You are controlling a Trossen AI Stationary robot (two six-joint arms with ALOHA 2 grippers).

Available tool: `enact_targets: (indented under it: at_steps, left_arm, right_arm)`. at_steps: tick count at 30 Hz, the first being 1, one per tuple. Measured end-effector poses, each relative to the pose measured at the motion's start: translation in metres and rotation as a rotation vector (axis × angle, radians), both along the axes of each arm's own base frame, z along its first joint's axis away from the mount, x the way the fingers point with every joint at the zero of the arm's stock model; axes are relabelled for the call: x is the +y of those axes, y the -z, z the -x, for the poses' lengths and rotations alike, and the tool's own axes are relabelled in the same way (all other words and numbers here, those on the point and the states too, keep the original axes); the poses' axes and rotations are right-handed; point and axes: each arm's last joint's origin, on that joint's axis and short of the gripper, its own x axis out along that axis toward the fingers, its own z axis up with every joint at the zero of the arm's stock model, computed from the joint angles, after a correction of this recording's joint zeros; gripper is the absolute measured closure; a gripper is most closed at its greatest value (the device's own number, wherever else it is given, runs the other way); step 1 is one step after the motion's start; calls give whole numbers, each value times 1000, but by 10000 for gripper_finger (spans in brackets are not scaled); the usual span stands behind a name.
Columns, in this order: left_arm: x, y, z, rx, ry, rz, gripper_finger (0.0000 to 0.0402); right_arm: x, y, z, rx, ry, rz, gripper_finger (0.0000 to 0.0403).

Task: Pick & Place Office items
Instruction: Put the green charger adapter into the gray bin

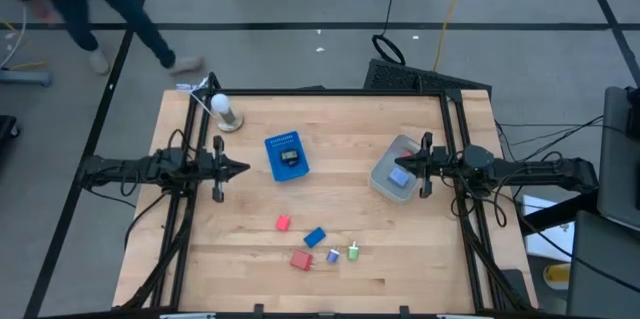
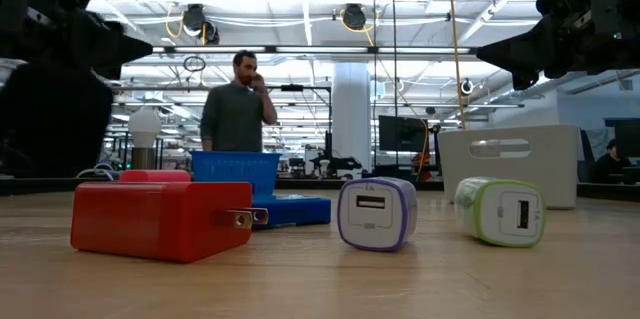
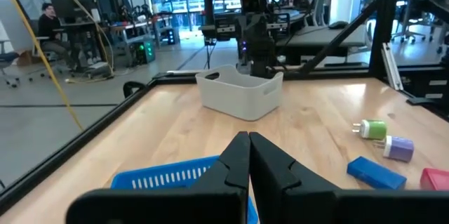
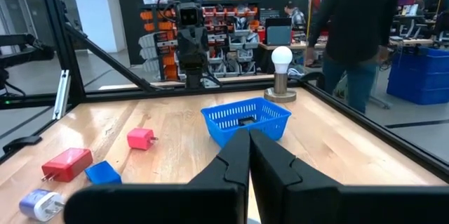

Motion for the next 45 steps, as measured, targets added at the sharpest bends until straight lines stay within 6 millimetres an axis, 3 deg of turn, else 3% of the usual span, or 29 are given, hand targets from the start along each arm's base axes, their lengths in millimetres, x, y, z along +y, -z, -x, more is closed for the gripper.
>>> enact_targets:
  at_steps: [14,20,25,30,37,45]
  left_arm:
    - [0,0,0,2,-1,3,398]
    - [0,0,0,4,-7,-7,389]
    - [0,0,0,5,-11,-16,398]
    - [0,0,0,4,-11,-6,385]
    - [0,0,0,3,-12,12,383]
    - [0,0,0,3,-12,12,383]
  right_arm:
    - [2,-4,-6,-20,-66,-5,399]
    - [14,-23,-24,26,-152,60,399]
    - [33,-33,-45,132,-262,166,399]
    - [54,-49,-70,218,-256,184,399]
    - [95,-67,-108,439,-371,261,399]
    - [134,-56,-141,602,-413,393,389]
